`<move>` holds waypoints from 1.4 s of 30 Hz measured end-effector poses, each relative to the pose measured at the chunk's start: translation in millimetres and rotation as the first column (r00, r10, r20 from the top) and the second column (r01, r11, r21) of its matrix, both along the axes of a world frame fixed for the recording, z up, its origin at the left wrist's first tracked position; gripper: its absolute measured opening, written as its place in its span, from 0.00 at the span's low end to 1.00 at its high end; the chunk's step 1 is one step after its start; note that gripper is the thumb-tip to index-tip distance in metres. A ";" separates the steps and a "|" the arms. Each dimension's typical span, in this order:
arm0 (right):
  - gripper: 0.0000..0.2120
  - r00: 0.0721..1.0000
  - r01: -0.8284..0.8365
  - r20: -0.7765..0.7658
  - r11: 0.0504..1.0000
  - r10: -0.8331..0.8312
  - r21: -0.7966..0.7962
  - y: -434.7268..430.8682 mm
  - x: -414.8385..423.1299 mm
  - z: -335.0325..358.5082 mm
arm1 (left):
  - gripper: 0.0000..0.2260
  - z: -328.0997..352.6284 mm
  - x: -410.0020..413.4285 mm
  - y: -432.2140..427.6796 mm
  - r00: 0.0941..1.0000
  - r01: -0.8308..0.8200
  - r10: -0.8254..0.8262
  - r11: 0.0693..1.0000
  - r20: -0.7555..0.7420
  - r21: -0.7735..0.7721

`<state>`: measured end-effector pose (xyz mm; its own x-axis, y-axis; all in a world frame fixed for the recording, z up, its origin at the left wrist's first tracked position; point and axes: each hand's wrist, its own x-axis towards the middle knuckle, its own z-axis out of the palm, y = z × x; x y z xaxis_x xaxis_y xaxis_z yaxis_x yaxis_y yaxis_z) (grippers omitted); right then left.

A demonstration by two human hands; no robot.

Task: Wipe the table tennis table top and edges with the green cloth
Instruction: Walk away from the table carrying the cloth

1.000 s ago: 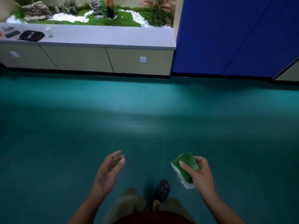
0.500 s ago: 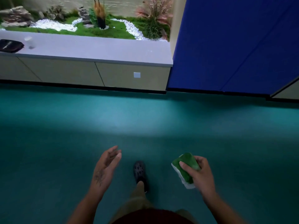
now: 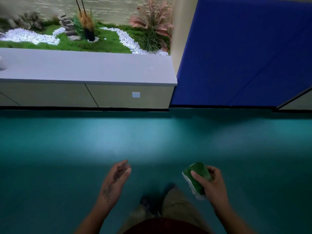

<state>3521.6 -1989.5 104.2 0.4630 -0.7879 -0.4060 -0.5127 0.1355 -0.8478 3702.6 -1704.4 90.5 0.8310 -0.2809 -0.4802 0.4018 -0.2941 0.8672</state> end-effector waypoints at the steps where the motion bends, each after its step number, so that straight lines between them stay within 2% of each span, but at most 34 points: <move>1: 0.25 1.000 -0.003 -0.006 1.000 0.003 0.003 -5.7 12.2 -3.5 | 0.14 -1.1 10.6 -5.4 1.000 0.000 0.000 1.000 -0.004 0.004; 6: 0.24 1.000 0.001 0.004 0.999 -0.001 0.051 -44.6 86.7 -18.4 | 0.14 -3.4 73.2 -35.9 1.000 -0.007 0.006 1.000 0.027 0.022; 9: 0.22 0.999 -0.045 0.016 0.997 0.044 0.060 -73.0 141.6 -25.8 | 0.14 0.6 119.4 -55.3 0.997 -0.048 0.046 0.998 0.055 0.041; 17: 0.25 0.979 -0.206 0.000 0.977 0.206 0.051 -146.9 282.8 -32.1 | 0.14 18.5 235.3 -122.2 0.992 -0.109 0.102 0.989 0.073 0.096; 28: 0.26 0.932 -0.361 -0.008 0.932 0.361 0.040 -208.6 442.3 -22.6 | 0.14 27.6 363.0 -200.1 0.987 -0.149 0.144 0.987 0.074 0.057; 34: 0.25 0.946 -0.323 -0.016 0.946 0.323 0.009 -230.0 524.2 -27.5 | 0.15 12.0 457.1 -226.9 0.996 -0.071 0.067 0.995 0.054 0.075; 42: 0.24 0.979 -0.194 -0.064 0.981 0.196 0.028 -234.3 629.5 -24.3 | 0.16 9.5 600.1 -245.2 0.999 0.034 -0.034 0.999 0.018 0.013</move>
